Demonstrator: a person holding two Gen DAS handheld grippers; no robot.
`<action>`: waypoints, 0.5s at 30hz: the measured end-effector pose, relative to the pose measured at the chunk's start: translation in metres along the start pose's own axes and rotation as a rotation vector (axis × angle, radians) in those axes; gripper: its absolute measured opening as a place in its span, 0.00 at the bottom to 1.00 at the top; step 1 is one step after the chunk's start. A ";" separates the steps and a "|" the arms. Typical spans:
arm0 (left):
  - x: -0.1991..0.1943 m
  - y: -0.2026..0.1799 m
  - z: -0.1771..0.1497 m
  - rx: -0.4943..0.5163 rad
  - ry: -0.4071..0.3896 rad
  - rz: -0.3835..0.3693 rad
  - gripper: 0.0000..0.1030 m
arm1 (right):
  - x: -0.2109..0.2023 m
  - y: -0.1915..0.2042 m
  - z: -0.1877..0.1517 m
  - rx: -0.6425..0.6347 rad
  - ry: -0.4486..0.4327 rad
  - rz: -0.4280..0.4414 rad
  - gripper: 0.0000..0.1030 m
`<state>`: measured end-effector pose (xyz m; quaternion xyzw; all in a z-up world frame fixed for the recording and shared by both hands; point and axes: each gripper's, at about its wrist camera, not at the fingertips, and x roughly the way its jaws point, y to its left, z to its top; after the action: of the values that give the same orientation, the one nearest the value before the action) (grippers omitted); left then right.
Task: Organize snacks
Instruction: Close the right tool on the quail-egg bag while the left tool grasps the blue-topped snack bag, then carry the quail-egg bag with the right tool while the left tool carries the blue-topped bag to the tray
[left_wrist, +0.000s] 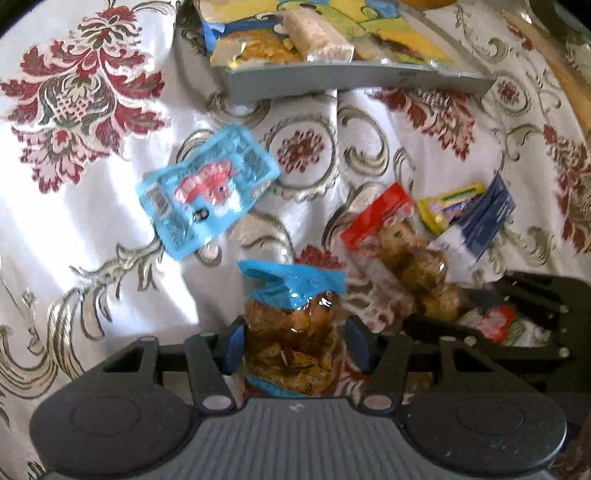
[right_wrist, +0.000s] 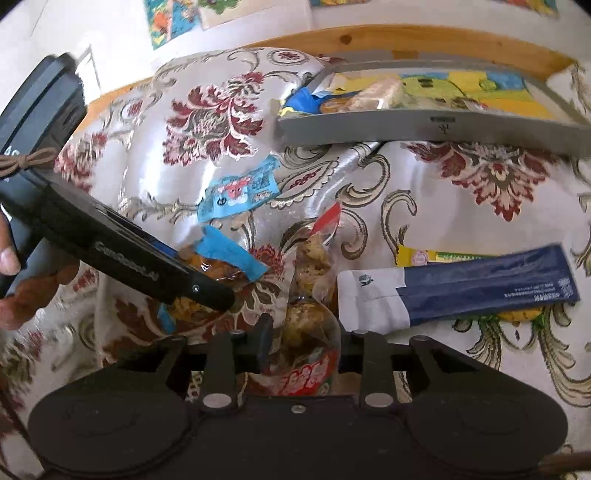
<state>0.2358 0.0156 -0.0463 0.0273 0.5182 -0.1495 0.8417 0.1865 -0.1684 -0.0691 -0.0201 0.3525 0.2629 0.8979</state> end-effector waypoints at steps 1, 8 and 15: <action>0.002 0.000 -0.003 0.002 -0.009 0.010 0.54 | 0.000 0.003 -0.001 -0.020 -0.002 -0.010 0.31; -0.005 -0.006 -0.021 -0.009 -0.082 0.040 0.52 | 0.005 0.005 -0.001 -0.035 0.004 -0.012 0.32; -0.015 -0.008 -0.032 -0.107 -0.143 0.033 0.50 | 0.006 0.019 -0.005 -0.097 -0.019 -0.052 0.27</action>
<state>0.1997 0.0182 -0.0471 -0.0198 0.4637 -0.1092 0.8790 0.1774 -0.1502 -0.0738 -0.0702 0.3302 0.2564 0.9057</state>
